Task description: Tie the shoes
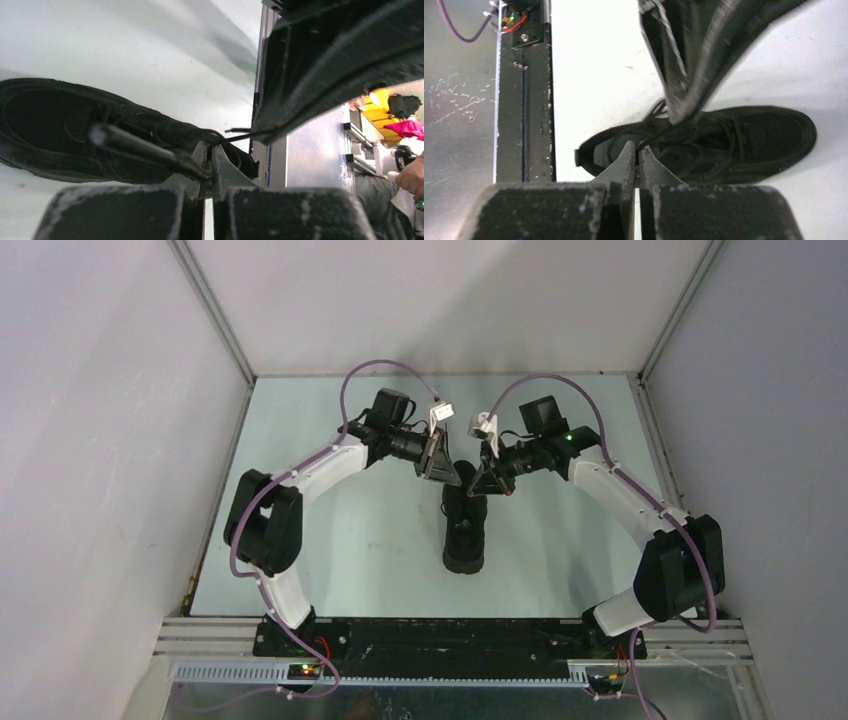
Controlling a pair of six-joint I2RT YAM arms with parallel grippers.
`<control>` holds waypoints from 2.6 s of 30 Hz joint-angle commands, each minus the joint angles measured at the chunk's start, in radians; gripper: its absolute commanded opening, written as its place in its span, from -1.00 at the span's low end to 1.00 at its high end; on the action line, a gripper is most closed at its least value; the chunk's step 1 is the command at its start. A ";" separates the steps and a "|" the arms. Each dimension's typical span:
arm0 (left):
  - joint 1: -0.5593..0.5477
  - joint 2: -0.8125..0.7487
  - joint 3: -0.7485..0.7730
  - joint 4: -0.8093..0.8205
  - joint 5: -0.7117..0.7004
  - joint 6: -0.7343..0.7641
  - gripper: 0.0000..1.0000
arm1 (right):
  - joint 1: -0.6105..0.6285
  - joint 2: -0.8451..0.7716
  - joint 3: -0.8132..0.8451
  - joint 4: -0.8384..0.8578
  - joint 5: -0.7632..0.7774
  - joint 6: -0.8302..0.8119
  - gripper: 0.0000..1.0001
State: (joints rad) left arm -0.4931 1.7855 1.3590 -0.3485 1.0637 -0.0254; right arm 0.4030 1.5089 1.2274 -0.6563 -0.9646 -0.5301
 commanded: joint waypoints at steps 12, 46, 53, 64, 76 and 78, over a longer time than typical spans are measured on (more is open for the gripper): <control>0.007 -0.090 -0.051 0.313 -0.222 -0.290 -1.00 | 0.142 0.014 0.083 -0.105 0.003 -0.065 -1.00; 0.017 -0.193 -0.106 0.342 -0.407 -0.272 -1.00 | 0.157 0.189 0.281 -0.181 -0.177 0.156 -1.00; 0.037 -0.189 -0.094 0.390 -0.380 -0.317 -1.00 | 0.173 0.186 0.252 -0.206 -0.125 0.091 -1.00; 0.042 -0.213 -0.132 0.381 -0.337 -0.290 -1.00 | 0.123 0.178 0.408 -0.308 -0.028 0.029 -1.00; 0.041 -0.183 -0.135 0.464 -0.413 -0.389 -1.00 | 0.098 0.160 0.256 -0.173 -0.309 0.295 -1.00; 0.041 -0.182 -0.135 0.471 -0.421 -0.413 -1.00 | 0.118 0.165 0.249 -0.171 -0.295 0.288 -1.00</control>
State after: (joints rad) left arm -0.4789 1.5929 1.2133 0.0090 0.7834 -0.3851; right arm 0.4423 1.7092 1.4963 -0.7898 -1.1107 -0.3141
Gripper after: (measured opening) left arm 0.014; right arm 0.010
